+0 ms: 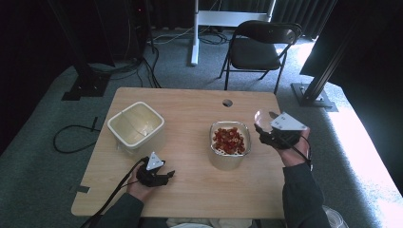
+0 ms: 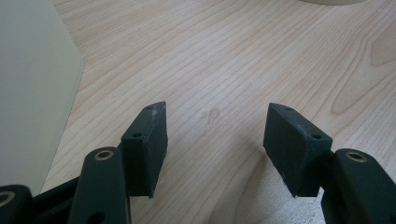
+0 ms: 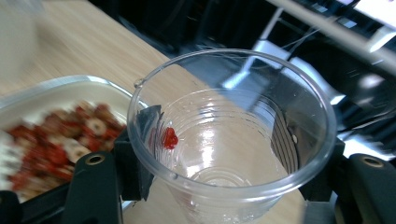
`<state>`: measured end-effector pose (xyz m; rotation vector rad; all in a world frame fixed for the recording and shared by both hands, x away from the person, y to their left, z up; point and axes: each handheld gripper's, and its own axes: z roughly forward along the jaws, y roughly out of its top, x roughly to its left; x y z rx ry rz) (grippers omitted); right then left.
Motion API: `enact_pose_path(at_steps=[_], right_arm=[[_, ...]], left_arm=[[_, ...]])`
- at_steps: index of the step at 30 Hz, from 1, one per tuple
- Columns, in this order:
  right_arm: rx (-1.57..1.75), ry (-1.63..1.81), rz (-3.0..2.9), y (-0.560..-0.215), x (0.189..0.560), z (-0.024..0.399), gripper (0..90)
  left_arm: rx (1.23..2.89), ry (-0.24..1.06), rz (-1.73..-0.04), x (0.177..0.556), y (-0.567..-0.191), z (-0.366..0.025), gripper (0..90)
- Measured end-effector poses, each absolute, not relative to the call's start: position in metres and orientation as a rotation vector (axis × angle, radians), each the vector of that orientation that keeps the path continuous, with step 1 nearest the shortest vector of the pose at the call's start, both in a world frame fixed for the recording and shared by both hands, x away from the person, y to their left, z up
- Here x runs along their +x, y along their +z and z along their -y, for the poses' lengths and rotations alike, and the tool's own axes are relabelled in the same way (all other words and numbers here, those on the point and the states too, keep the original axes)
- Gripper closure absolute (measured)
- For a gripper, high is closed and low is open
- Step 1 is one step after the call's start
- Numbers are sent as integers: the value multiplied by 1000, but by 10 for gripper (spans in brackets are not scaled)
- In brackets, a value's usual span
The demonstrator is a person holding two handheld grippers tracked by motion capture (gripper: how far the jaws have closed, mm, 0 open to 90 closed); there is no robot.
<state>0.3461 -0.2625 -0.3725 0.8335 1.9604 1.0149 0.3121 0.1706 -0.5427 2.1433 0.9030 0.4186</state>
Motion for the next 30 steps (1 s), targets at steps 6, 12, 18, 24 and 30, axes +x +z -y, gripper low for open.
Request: enact_pose_path(at_steps=[6,12,18,24,30], right_arm=[[955,1229,-1995,-372,350,278,338],[959,1300,-2022,-369,345,279,338],[926,1396,-2052,-361,338,275,338],[889,1450,-2097,-359,335,263,336],[826,1471,-2174,-364,332,241,336]], left_arm=[[2138,414,-898,311,-542,-170,407],[2129,407,-894,309,-540,-170,407],[2125,409,-888,309,-540,-169,407],[2125,415,-886,309,-539,-170,407],[2099,408,-863,306,-533,-167,406]])
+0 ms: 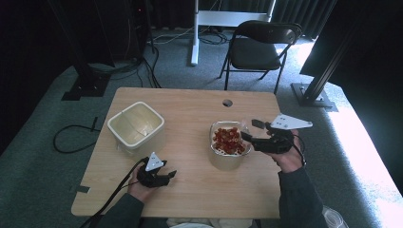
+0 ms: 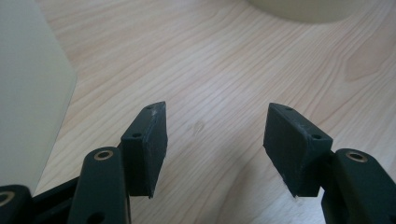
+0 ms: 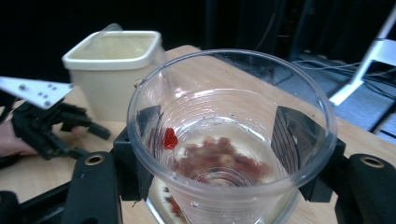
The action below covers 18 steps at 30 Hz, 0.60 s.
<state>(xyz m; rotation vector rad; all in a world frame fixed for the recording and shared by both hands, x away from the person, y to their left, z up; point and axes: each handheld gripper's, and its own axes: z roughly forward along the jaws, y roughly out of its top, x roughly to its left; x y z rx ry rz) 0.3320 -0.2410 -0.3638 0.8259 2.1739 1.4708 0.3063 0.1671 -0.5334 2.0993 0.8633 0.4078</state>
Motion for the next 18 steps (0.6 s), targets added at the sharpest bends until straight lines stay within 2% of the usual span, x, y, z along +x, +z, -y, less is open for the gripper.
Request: enact_pose_path(at_steps=[4,11,18], right_arm=[[799,1478,-2209,-366,333,229,336],[746,1519,-2269,-370,336,199,335],[719,1545,-2315,-378,340,176,335]], left_arm=[[2092,414,-822,302,-524,-161,402],[2021,395,-678,298,-486,-132,394],[1924,357,-588,300,-467,-110,337]])
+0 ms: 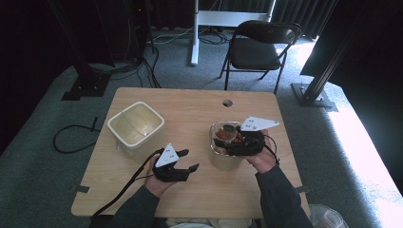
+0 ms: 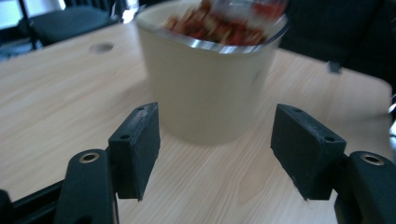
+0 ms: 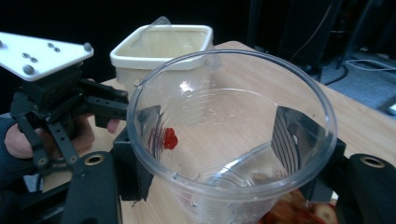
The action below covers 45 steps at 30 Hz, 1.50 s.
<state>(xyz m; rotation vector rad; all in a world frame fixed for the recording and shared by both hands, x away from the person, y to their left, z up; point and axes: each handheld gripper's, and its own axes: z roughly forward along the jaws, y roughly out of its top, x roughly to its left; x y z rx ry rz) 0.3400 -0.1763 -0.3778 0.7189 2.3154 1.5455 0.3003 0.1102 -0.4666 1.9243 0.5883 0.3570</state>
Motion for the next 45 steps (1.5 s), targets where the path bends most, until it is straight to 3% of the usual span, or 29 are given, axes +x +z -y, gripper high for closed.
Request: enact_pose_path(at_steps=[21,29,45], right_arm=[[598,1627,-2447,-393,333,128,335],[579,1634,-2464,-394,332,125,333],[589,1586,-2473,-394,333,130,207]], left_arm=[[1873,334,-533,305,-459,-90,286],[1888,353,-540,304,-458,-90,411],[1862,410,-544,303,-453,-96,425]])
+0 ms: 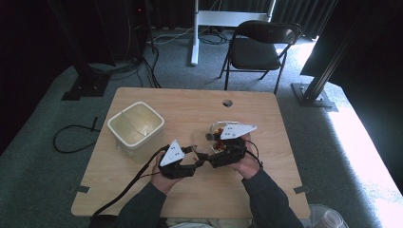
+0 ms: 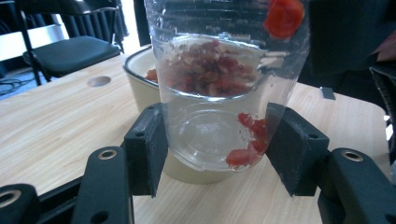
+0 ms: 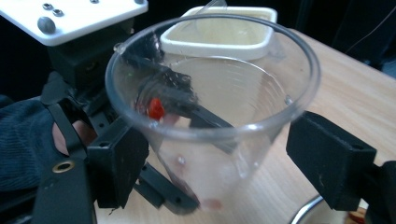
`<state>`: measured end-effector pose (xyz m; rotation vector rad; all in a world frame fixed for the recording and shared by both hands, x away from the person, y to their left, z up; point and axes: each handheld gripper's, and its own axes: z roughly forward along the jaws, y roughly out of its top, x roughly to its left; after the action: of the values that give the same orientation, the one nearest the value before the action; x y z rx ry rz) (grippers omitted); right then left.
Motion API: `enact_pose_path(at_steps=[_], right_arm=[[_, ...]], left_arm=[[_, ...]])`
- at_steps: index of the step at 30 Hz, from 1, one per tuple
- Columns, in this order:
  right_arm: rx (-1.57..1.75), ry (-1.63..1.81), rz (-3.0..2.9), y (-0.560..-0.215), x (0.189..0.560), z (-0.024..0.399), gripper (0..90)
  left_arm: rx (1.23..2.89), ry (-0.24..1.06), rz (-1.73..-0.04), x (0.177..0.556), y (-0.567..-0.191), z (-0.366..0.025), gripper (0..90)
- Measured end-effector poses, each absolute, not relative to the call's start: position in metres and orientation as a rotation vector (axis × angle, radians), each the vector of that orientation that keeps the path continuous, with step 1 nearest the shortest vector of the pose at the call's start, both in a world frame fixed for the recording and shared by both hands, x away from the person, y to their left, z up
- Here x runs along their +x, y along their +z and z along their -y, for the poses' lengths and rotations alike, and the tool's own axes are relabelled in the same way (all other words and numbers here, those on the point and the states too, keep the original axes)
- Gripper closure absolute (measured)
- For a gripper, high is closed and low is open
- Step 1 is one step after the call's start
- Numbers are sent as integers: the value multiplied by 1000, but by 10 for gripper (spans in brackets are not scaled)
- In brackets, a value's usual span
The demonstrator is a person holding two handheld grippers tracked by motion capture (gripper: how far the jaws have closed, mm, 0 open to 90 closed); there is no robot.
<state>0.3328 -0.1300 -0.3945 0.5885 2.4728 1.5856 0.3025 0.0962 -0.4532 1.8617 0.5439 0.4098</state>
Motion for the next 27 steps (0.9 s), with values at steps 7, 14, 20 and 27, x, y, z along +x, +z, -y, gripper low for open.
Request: enact_pose_path(at_steps=[7,14,20,27], right_arm=[[603,1580,-2412,-394,332,146,221],[663,1551,-2324,-395,331,168,256],[735,1452,-2192,-396,325,198,279],[819,1400,-2078,-396,318,231,281]], left_arm=[[1853,441,-599,305,-454,-111,424],[1838,477,-665,306,-448,-128,424],[1821,516,-717,309,-437,-146,423],[1791,549,-735,308,-424,-159,422]])
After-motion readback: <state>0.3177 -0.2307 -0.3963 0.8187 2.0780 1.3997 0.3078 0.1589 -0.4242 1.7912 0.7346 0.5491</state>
